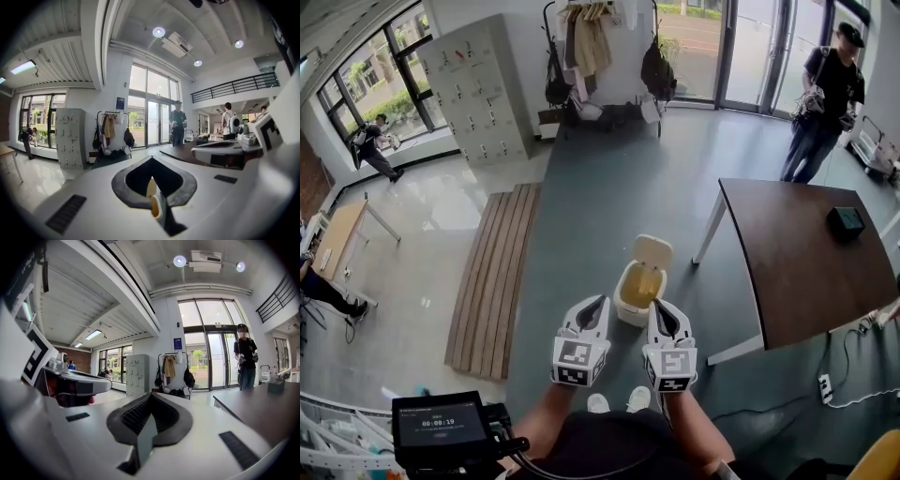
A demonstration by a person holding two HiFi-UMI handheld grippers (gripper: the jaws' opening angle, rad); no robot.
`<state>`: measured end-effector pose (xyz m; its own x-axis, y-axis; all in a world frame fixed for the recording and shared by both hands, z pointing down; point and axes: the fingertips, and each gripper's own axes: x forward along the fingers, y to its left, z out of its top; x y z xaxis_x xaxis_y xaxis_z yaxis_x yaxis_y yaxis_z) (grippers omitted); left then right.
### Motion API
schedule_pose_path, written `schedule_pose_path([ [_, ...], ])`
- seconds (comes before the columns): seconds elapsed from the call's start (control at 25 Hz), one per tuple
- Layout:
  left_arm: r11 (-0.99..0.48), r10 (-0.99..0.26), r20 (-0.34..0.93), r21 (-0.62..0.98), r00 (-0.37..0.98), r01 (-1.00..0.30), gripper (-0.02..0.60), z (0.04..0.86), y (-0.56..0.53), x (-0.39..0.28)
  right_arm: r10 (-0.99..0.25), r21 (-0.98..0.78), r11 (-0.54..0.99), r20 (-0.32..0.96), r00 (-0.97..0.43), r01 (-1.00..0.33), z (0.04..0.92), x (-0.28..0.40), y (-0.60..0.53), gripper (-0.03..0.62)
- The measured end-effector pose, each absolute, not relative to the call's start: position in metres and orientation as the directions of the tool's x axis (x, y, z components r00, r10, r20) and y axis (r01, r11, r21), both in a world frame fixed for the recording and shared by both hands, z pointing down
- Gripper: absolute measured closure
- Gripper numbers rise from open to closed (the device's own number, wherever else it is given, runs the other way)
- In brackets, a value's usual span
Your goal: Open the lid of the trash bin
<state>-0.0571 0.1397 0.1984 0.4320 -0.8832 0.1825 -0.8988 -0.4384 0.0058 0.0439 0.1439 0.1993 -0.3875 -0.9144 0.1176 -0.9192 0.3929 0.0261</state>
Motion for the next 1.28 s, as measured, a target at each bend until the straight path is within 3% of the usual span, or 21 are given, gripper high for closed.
schedule_pose_path([
  [0.32,-0.444,-0.88,0.174,0.033,0.442,-0.896,0.583,0.192,0.157,-0.089,-0.926,0.035,0.367,0.112,-0.362,-0.929,0.189,0.02,0.16,0.592],
  [1.28,-0.415,-0.895,0.163,0.039,0.415,-0.909,0.583,0.184,0.132,-0.089,-0.918,0.089,0.394,0.09,-0.386,-0.915,0.18,0.011,0.143,0.592],
])
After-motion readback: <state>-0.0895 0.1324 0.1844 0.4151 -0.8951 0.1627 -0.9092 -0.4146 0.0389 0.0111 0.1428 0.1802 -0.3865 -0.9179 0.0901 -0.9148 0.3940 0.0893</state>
